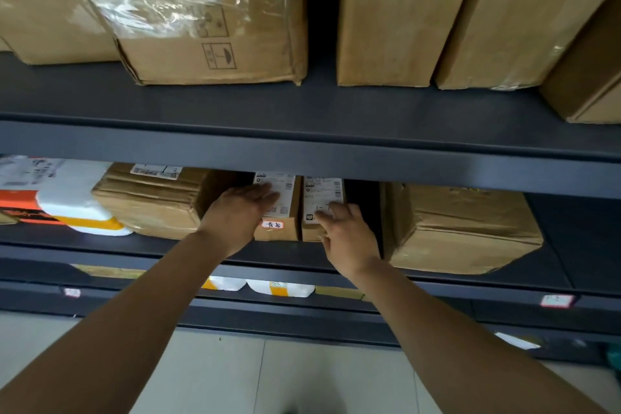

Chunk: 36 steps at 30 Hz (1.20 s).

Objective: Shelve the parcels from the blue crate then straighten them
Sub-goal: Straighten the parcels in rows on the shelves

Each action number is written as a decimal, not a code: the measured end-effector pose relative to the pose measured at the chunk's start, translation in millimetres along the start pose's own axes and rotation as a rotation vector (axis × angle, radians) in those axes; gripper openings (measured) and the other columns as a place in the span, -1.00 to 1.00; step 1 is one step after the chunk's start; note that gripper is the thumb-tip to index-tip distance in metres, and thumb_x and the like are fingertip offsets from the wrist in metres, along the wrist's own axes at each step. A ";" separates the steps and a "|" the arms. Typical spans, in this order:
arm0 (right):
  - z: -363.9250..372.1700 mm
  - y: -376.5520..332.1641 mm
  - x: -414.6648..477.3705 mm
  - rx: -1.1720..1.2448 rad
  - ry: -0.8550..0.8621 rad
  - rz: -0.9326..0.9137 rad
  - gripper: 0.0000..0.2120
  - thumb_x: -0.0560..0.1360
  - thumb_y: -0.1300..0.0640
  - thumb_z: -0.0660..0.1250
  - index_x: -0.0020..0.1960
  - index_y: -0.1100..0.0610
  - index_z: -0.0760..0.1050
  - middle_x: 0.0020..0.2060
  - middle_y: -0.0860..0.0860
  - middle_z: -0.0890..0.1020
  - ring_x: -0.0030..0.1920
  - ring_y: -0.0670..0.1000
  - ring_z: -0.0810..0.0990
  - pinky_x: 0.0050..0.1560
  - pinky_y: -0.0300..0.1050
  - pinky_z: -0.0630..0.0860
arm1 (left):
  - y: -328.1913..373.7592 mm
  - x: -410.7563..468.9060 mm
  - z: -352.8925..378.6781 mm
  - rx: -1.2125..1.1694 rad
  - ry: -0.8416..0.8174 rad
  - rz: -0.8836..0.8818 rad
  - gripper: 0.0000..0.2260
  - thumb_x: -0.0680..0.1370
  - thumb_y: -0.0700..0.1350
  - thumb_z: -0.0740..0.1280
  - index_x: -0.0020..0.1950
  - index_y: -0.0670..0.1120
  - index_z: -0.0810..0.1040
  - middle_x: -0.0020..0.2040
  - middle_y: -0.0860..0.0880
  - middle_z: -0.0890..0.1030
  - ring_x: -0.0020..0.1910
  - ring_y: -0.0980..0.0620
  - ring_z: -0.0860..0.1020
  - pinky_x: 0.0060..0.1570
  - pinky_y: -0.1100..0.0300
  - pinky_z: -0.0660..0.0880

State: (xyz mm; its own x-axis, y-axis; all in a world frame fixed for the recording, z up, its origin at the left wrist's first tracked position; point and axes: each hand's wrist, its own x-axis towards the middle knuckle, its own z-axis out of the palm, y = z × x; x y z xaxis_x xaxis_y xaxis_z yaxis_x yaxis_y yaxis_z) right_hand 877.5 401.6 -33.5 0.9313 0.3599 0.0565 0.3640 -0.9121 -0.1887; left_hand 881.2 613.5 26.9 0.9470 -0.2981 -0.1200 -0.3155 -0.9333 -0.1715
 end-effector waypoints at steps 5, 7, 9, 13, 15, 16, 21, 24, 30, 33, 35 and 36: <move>4.7 -19.5 7.7 0.022 0.032 -0.018 -0.59 0.48 0.18 0.39 0.31 0.04 0.48 0.27 0.08 0.48 0.28 0.15 0.38 0.03 0.00 0.61 | -16.6 -3.7 2.7 0.045 -0.022 -0.016 -0.46 0.62 -0.10 0.22 0.56 0.07 0.10 0.57 0.04 0.09 0.51 -0.03 0.19 0.42 0.06 0.24; 6.2 -24.5 9.9 0.032 0.047 -0.010 -0.61 0.48 0.16 0.40 0.29 0.06 0.49 0.25 0.09 0.49 0.27 0.16 0.39 -0.01 0.02 0.62 | -20.6 -2.9 5.4 0.034 -0.021 -0.021 -0.45 0.61 -0.14 0.24 0.56 0.06 0.12 0.57 0.03 0.12 0.51 -0.05 0.20 0.42 0.04 0.26; 7.3 -27.1 11.2 0.031 0.061 -0.006 -0.62 0.46 0.16 0.41 0.27 0.06 0.51 0.23 0.10 0.51 0.25 0.17 0.41 -0.04 0.02 0.63 | -23.0 -3.8 7.9 0.052 -0.021 -0.019 -0.44 0.60 -0.17 0.25 0.56 0.05 0.13 0.57 0.02 0.13 0.50 -0.05 0.21 0.42 0.04 0.28; 7.8 -30.6 12.7 0.032 0.077 -0.006 -0.64 0.42 0.17 0.46 0.21 0.07 0.56 0.19 0.11 0.55 0.22 0.18 0.44 -0.08 0.03 0.64 | -26.9 -5.5 12.6 0.073 0.013 -0.002 -0.44 0.58 -0.21 0.28 0.54 -0.01 0.20 0.55 -0.02 0.20 0.48 -0.06 0.27 0.41 0.04 0.30; 7.0 -33.2 12.8 0.035 0.086 -0.009 -0.64 0.42 0.17 0.46 0.21 0.08 0.57 0.19 0.11 0.55 0.22 0.18 0.45 -0.08 0.03 0.64 | -28.1 -6.1 12.7 0.075 0.028 -0.001 -0.46 0.57 -0.23 0.28 0.53 -0.03 0.23 0.54 -0.04 0.23 0.47 -0.08 0.29 0.40 0.04 0.30; 6.7 -34.4 12.6 0.033 0.087 -0.010 -0.64 0.42 0.16 0.46 0.21 0.08 0.57 0.19 0.11 0.56 0.23 0.18 0.45 -0.08 0.02 0.64 | -28.3 -6.6 12.3 0.083 0.029 -0.001 -0.46 0.57 -0.24 0.27 0.53 -0.04 0.23 0.53 -0.05 0.24 0.47 -0.08 0.29 0.40 0.04 0.29; 6.5 -37.8 11.4 0.017 0.092 -0.004 -0.64 0.41 0.16 0.48 0.20 0.08 0.58 0.18 0.10 0.57 0.22 0.17 0.47 -0.10 0.00 0.63 | -29.1 -9.2 8.8 0.097 0.029 0.008 -0.47 0.57 -0.30 0.21 0.53 -0.07 0.23 0.53 -0.07 0.24 0.47 -0.11 0.27 0.40 0.04 0.28; 7.8 -38.2 11.9 0.009 0.081 -0.001 -0.63 0.42 0.15 0.47 0.22 0.08 0.56 0.20 0.10 0.55 0.24 0.17 0.45 -0.07 0.02 0.63 | -31.0 -10.3 8.3 0.071 0.029 -0.007 -0.48 0.58 -0.31 0.20 0.53 -0.08 0.22 0.53 -0.08 0.24 0.48 -0.11 0.25 0.39 0.04 0.30; 10.7 -42.4 10.7 -0.009 0.065 0.018 -0.58 0.39 0.16 0.49 0.23 0.07 0.54 0.21 0.10 0.53 0.22 0.17 0.45 -0.04 0.05 0.63 | -28.3 -14.4 4.9 0.047 0.044 0.002 -0.48 0.55 -0.33 0.20 0.51 -0.10 0.27 0.51 -0.11 0.27 0.45 -0.13 0.31 0.37 0.00 0.31; 3.0 -42.1 6.9 -0.045 0.040 0.001 -0.53 0.44 0.12 0.44 0.33 0.06 0.46 0.29 0.10 0.47 0.29 0.15 0.40 0.16 0.07 0.51 | -27.3 -15.5 5.1 0.066 0.029 -0.005 -0.46 0.53 -0.32 0.23 0.51 -0.09 0.27 0.51 -0.10 0.27 0.44 -0.13 0.33 0.37 0.01 0.32; -7.9 -38.5 3.1 -0.094 0.044 0.003 -0.51 0.46 0.08 0.41 0.36 0.07 0.42 0.30 0.10 0.46 0.30 0.15 0.40 0.23 0.09 0.44 | -25.8 -15.0 4.3 0.082 0.000 -0.018 -0.46 0.54 -0.25 0.25 0.51 -0.05 0.24 0.52 -0.07 0.25 0.45 -0.09 0.30 0.39 0.02 0.29; -15.9 -35.7 0.6 -0.117 0.052 0.010 -0.51 0.44 0.08 0.42 0.35 0.07 0.43 0.28 0.11 0.48 0.28 0.16 0.42 0.23 0.10 0.43 | -23.9 -15.0 2.2 0.076 -0.002 -0.022 -0.47 0.54 -0.21 0.26 0.50 -0.04 0.24 0.51 -0.06 0.26 0.45 -0.08 0.29 0.40 0.01 0.31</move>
State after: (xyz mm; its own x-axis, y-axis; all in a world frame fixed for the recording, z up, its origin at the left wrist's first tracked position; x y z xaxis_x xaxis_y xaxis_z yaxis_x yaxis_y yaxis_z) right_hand 865.3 431.3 -11.1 0.9334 0.3427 0.1064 0.3512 -0.9334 -0.0739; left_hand 874.4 640.6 30.7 0.9536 -0.2774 -0.1170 -0.2986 -0.9215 -0.2482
